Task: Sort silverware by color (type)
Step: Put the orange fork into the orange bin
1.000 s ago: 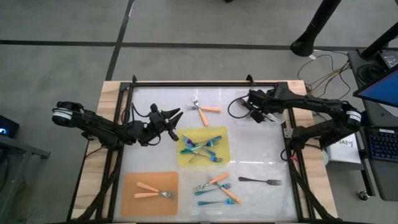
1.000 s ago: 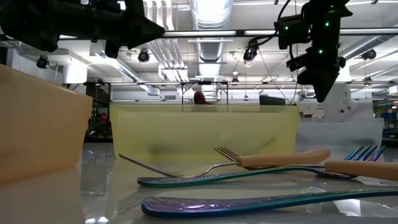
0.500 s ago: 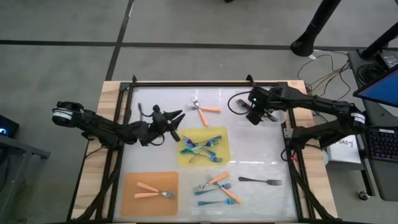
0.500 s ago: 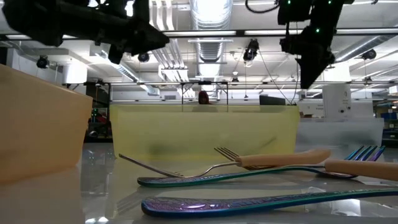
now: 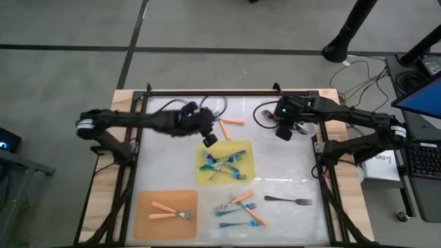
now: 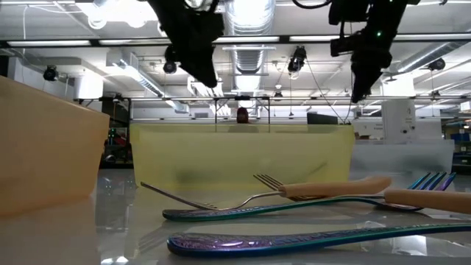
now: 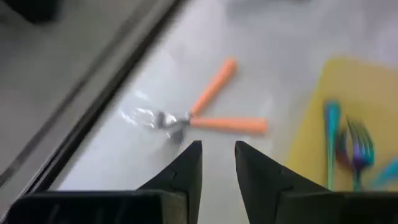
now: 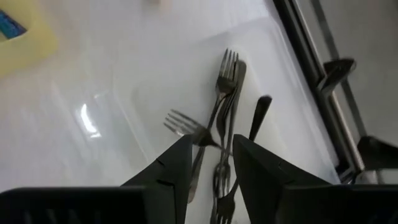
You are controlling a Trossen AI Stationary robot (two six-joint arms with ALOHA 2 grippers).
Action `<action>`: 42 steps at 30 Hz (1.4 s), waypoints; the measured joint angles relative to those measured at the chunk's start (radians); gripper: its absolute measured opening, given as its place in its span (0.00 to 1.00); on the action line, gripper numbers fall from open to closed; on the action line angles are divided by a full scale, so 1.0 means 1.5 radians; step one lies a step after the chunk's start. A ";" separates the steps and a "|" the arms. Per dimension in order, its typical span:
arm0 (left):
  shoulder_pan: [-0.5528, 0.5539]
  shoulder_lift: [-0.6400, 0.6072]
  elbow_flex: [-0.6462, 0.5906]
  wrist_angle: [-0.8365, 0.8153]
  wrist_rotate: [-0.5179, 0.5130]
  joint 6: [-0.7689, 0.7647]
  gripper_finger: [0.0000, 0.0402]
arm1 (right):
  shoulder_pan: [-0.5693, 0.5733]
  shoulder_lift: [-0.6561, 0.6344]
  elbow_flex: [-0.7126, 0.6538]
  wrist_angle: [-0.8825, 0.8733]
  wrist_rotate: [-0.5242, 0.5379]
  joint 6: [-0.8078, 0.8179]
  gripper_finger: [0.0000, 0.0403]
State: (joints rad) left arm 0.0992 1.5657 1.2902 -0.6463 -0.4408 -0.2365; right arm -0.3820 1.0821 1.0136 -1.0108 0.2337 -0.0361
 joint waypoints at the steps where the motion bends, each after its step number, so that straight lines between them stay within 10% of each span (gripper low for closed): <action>1: 0.014 0.025 0.034 -0.038 0.041 0.018 0.19 | 0.000 0.000 -0.001 0.006 0.000 -0.008 0.27; 7: 0.075 0.150 0.140 -0.079 0.270 0.039 0.19 | 0.000 0.000 -0.003 0.031 0.001 -0.019 0.27; 19: 0.148 0.307 0.208 -0.087 0.235 -0.160 0.19 | 0.000 0.000 -0.007 0.079 0.001 0.006 0.27; 42: 0.155 0.344 0.208 -0.037 0.195 -0.365 0.21 | 0.000 0.000 -0.033 0.079 0.001 -0.001 0.26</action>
State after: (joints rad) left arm 0.3321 2.0811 1.6020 -0.7011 -0.1487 -0.7838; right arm -0.3820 1.0821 0.9642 -0.8925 0.2356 -0.0376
